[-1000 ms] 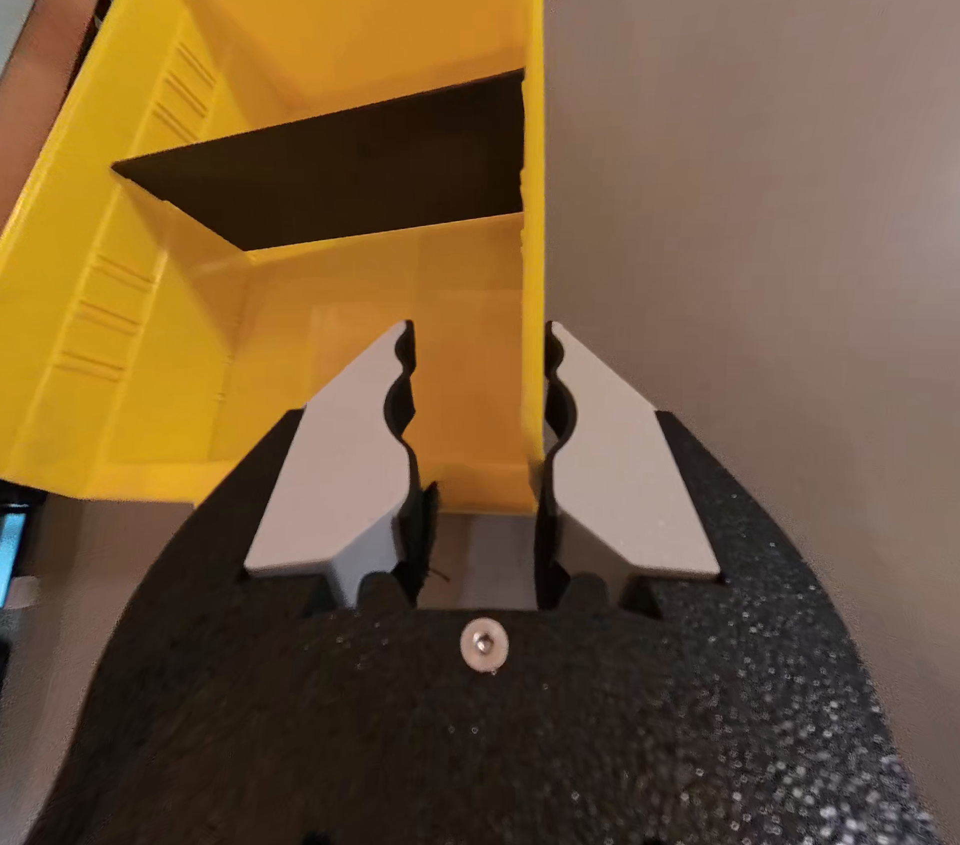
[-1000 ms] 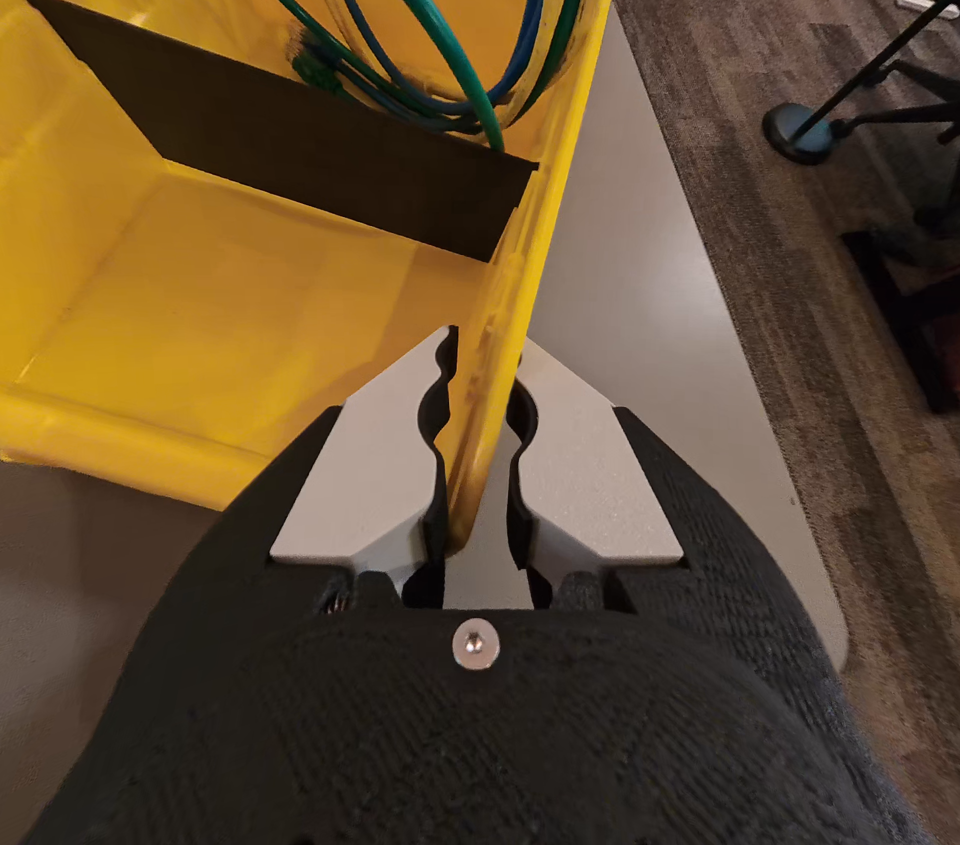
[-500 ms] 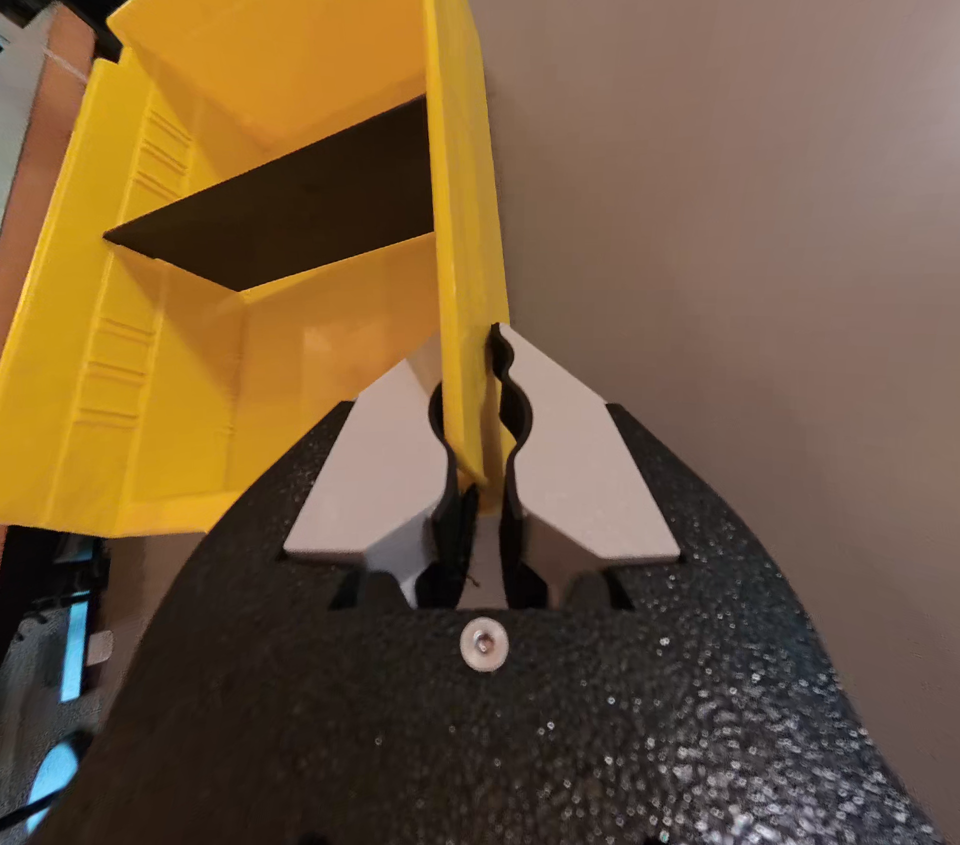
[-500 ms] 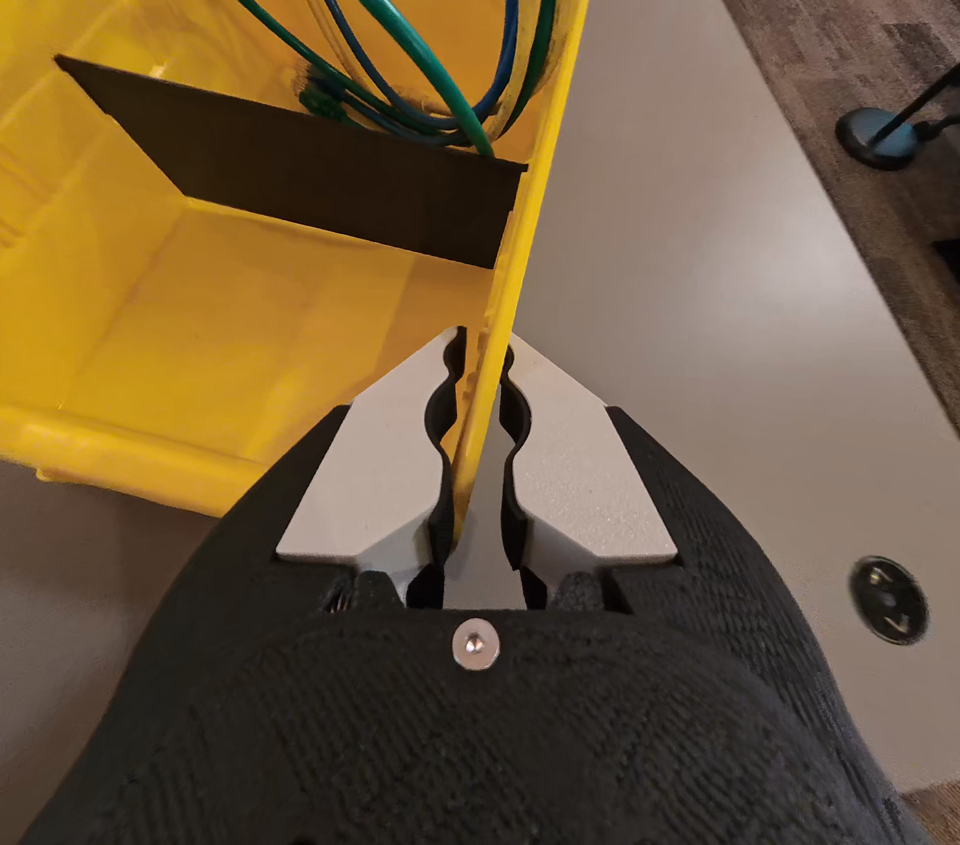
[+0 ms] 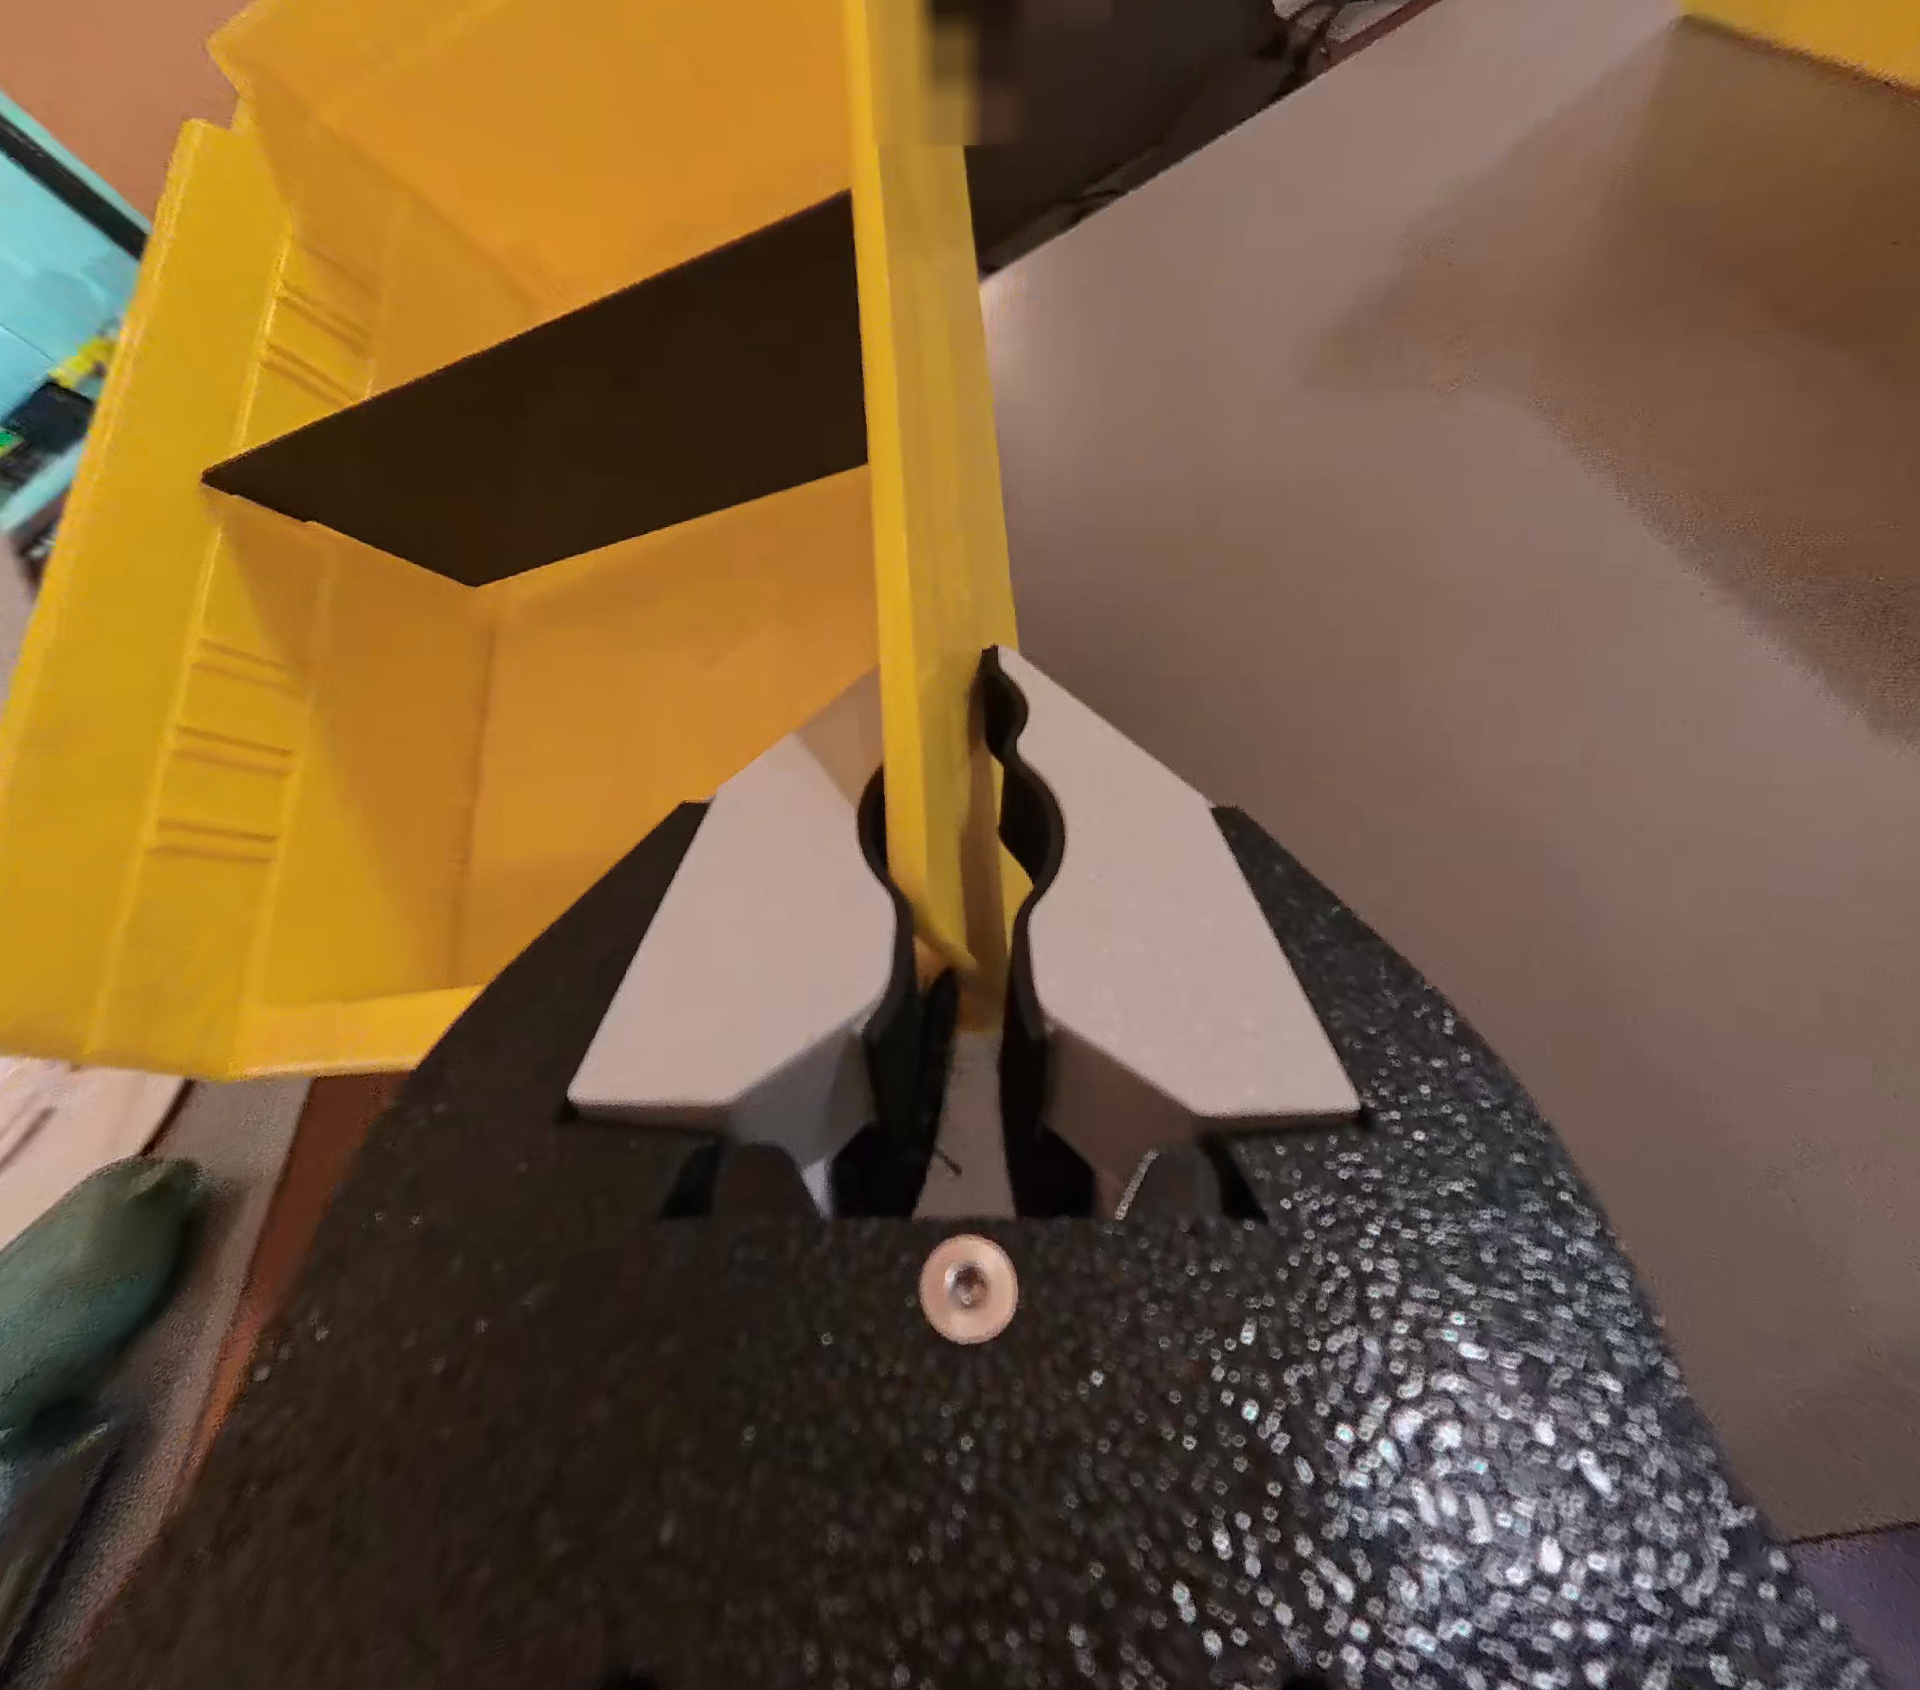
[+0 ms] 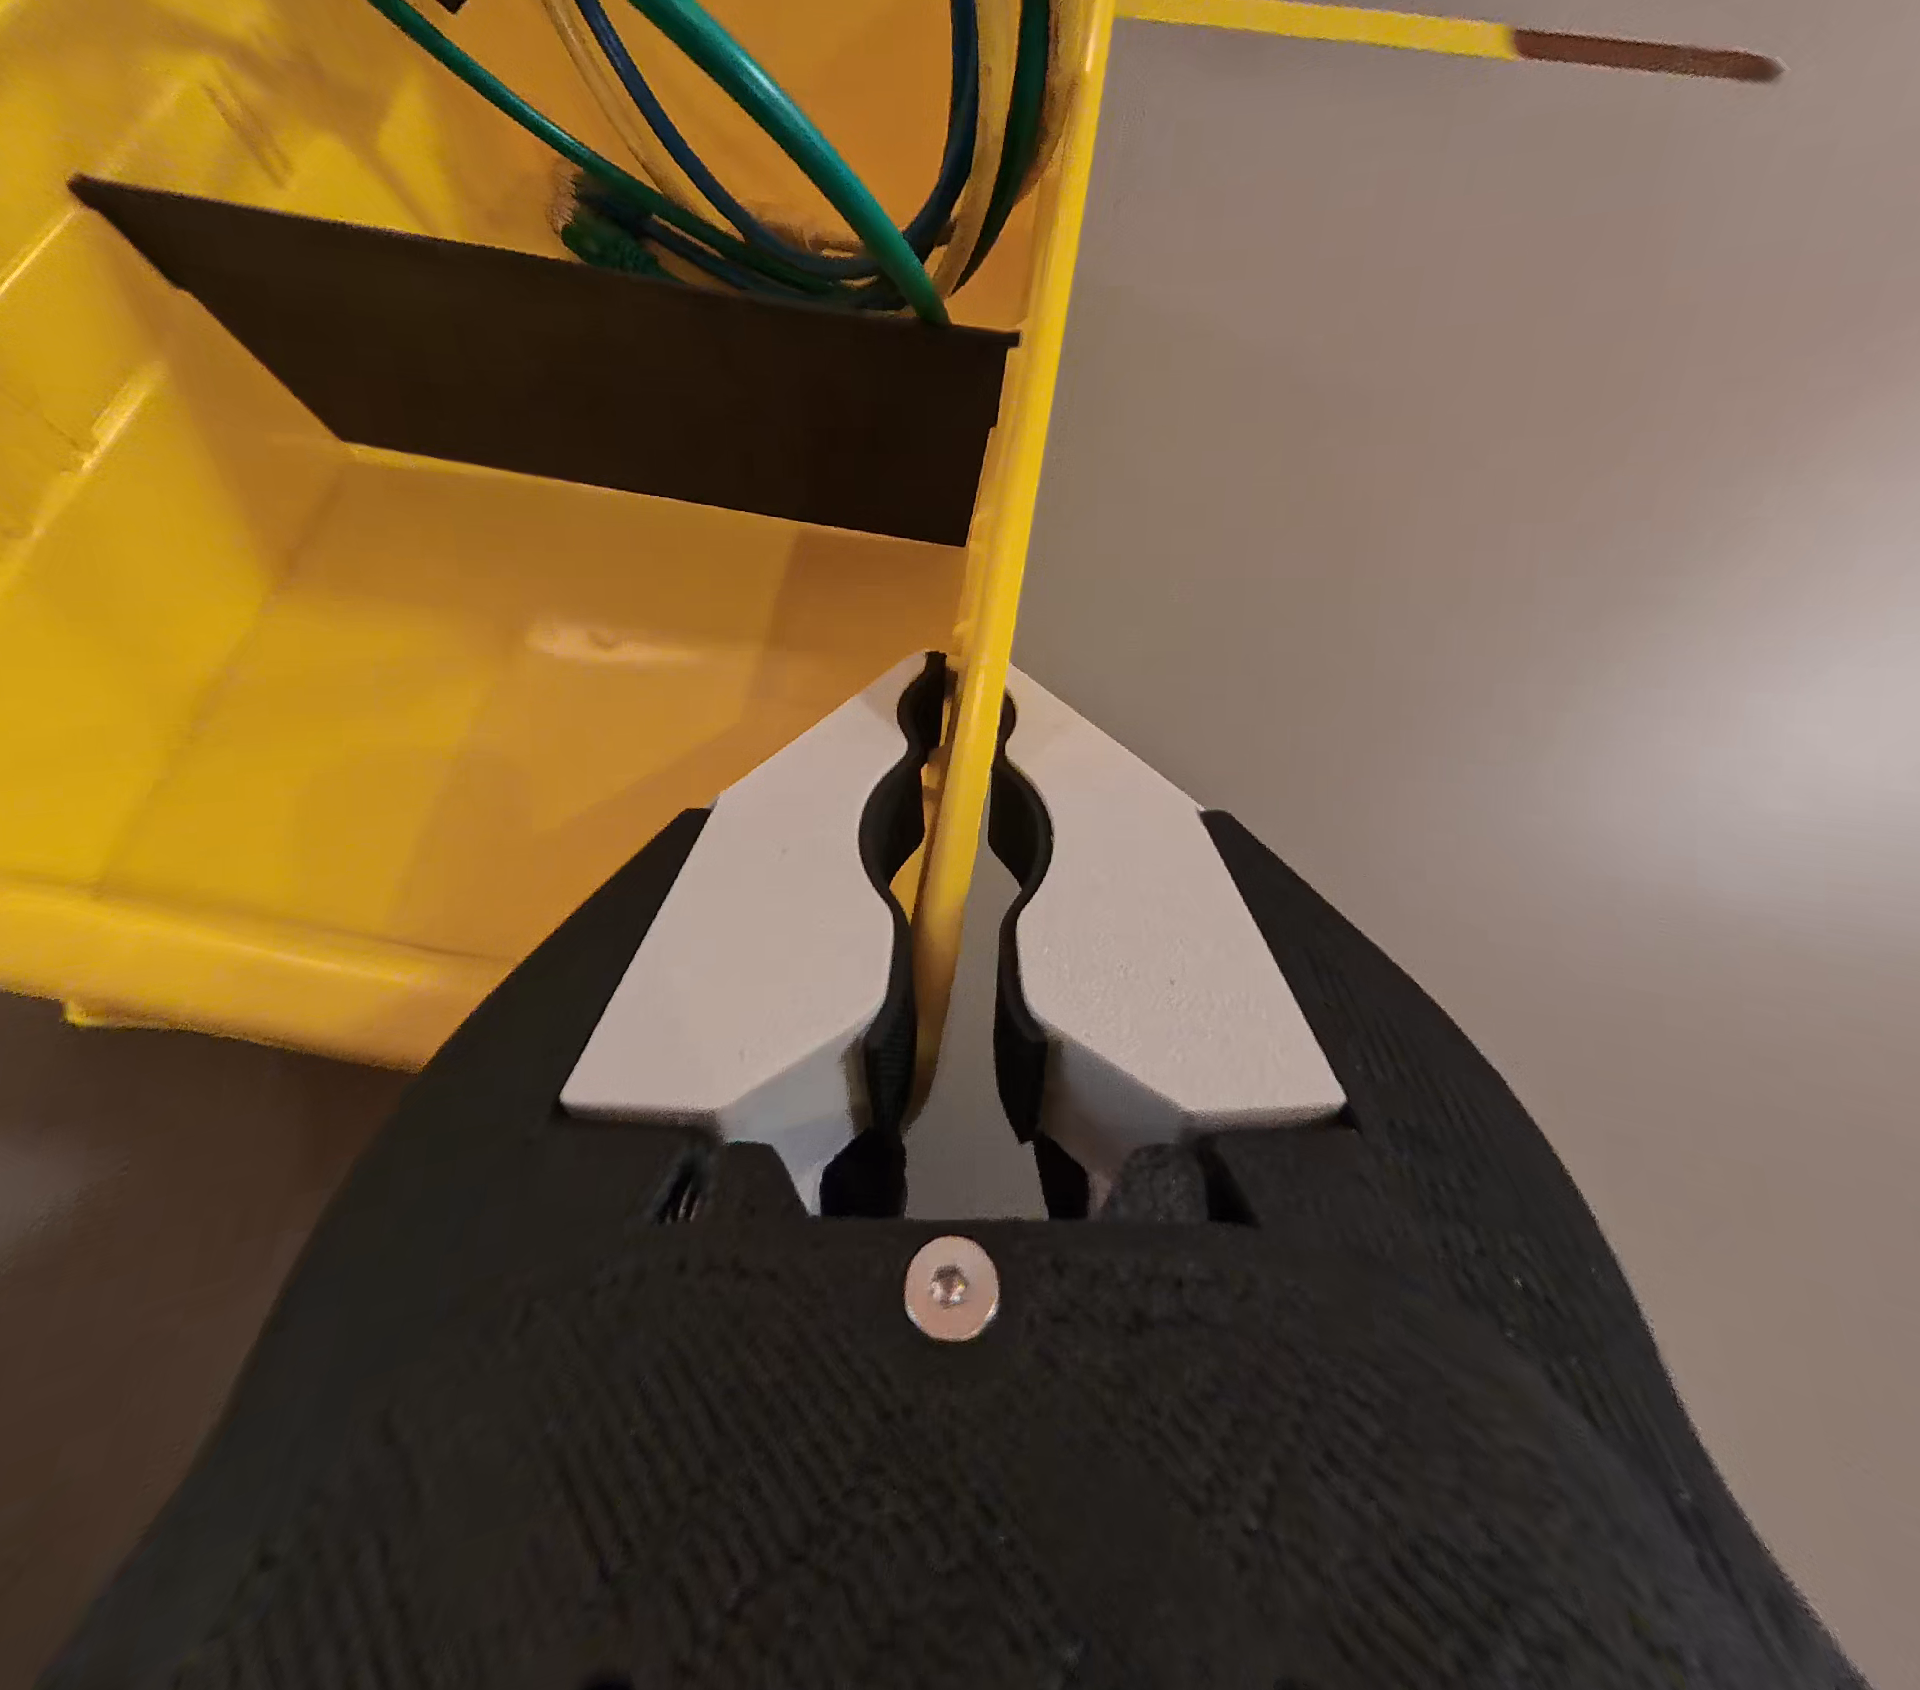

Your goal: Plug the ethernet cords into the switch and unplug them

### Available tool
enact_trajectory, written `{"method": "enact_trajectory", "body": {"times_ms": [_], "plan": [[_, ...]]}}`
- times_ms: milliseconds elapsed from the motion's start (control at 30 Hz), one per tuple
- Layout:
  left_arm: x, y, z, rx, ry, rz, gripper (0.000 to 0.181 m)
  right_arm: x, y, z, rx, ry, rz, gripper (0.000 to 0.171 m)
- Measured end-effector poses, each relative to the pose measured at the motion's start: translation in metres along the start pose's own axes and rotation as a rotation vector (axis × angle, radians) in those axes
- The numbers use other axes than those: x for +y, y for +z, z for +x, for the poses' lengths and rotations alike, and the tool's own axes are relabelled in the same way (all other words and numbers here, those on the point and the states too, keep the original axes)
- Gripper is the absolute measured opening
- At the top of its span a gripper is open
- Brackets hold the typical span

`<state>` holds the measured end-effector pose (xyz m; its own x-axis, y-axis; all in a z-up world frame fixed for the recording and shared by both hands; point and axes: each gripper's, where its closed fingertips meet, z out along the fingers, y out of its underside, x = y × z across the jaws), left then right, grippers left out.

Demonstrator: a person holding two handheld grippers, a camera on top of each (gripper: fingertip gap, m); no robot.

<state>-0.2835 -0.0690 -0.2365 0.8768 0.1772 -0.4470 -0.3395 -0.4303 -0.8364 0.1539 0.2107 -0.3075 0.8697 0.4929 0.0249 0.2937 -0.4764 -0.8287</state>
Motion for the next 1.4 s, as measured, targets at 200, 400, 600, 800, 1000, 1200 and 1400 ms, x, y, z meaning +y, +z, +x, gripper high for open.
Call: {"method": "enact_trajectory", "body": {"times_ms": [200,400,600,800,1000,1200,1400], "plan": [[-0.006,-0.017,-0.016,-0.027,-0.005,0.047,0.003,-0.019,0.022,-0.094,-0.136,-0.048,0.024,0.003],[-0.003,-0.022,-0.023,-0.042,-0.020,0.060,0.003,-0.031,0.029,-0.186,-0.250,-0.084,0.087,0.007],[-0.001,-0.029,-0.030,-0.064,-0.031,0.060,0.003,-0.035,0.021,-0.268,-0.397,-0.106,0.162,0.023],[-0.011,-0.039,-0.037,-0.107,-0.014,0.085,0.004,-0.033,0.003,-0.337,-0.652,-0.063,0.235,0.051],[-0.035,-0.051,-0.034,-0.139,0.018,0.151,0.003,-0.034,-0.028,-0.354,-0.883,-0.064,0.312,0.073],[-0.085,-0.047,-0.003,-0.073,0.042,0.245,0.003,-0.060,-0.039,-0.243,-0.692,-0.042,0.548,0.067],[-0.157,-0.032,0.080,0.143,0.090,0.374,0.004,-0.063,-0.031,-0.063,-0.254,-0.001,0.634,0.063]]}}
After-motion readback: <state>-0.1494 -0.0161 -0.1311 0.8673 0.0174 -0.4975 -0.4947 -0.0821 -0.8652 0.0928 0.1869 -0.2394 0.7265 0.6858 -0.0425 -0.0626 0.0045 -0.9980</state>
